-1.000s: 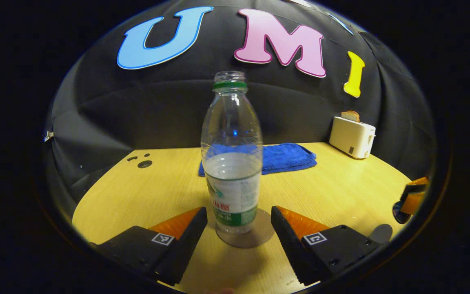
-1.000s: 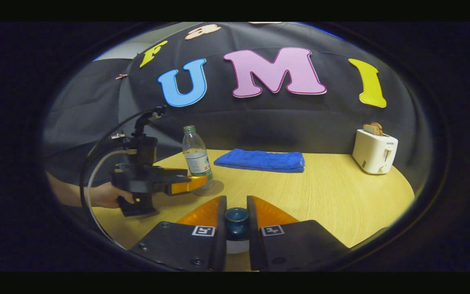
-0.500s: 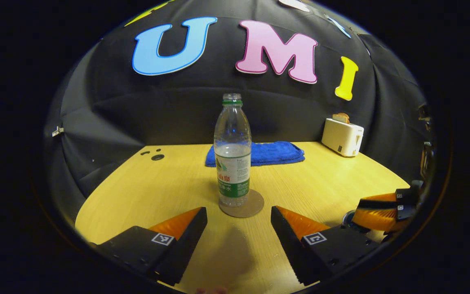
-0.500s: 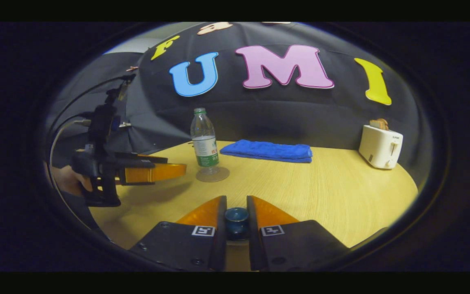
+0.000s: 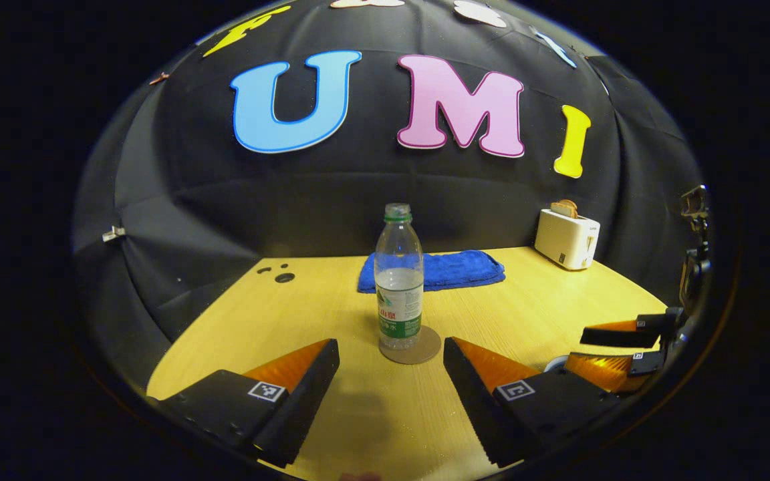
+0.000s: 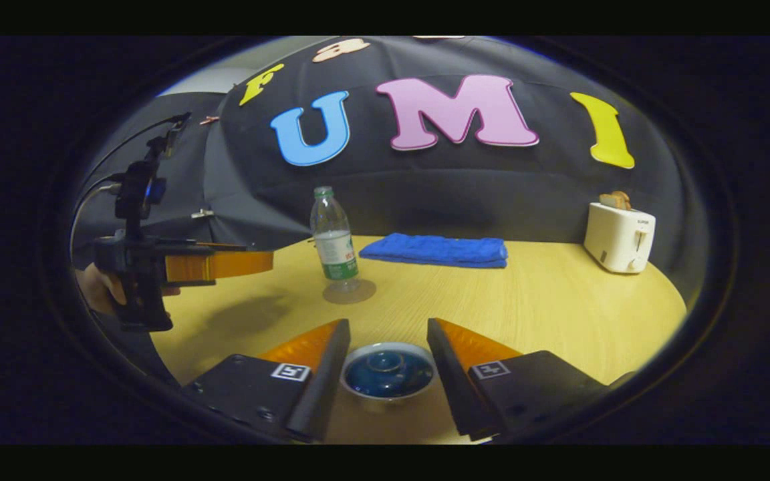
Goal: Open the teacup lid with one hand, grasp the water bottle and pour water into the teacup with the other hand; after pouring, place the water bottle on the coaster and then close the teacup lid.
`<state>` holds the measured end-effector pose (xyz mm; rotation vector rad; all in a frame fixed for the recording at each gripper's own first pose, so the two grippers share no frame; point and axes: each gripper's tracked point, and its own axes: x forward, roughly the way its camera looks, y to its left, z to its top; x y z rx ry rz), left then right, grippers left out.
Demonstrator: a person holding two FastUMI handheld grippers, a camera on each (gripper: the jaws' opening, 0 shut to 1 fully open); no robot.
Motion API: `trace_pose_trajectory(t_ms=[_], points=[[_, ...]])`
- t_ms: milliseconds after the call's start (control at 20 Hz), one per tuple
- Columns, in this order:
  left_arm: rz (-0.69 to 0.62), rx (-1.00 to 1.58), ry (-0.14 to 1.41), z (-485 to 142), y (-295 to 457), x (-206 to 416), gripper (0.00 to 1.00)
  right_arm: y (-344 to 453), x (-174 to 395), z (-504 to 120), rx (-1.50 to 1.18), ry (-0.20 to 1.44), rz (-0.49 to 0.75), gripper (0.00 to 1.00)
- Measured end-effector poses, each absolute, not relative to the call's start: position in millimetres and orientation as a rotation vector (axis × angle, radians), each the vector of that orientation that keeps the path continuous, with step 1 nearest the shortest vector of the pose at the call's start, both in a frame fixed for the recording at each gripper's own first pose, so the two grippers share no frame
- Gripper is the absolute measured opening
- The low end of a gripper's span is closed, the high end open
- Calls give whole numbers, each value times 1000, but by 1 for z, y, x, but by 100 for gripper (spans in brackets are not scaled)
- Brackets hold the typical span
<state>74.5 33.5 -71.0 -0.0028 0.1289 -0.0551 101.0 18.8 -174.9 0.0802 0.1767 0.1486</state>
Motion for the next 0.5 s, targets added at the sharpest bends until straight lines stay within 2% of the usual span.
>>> trace_pose_trajectory(t_ms=[100,150,300,500], points=[[-30,-15,110,-39,30,53,99,4,94,-141,90,158,125,97],[-20,-18,98,-24,26,43,99,-3,90,-125,88,149,114,100],[65,-12,34,31,27,14,99,-31,74,-74,33,139,49,99],[96,-29,-41,85,5,-23,98,-55,40,-4,-28,69,5,99]])
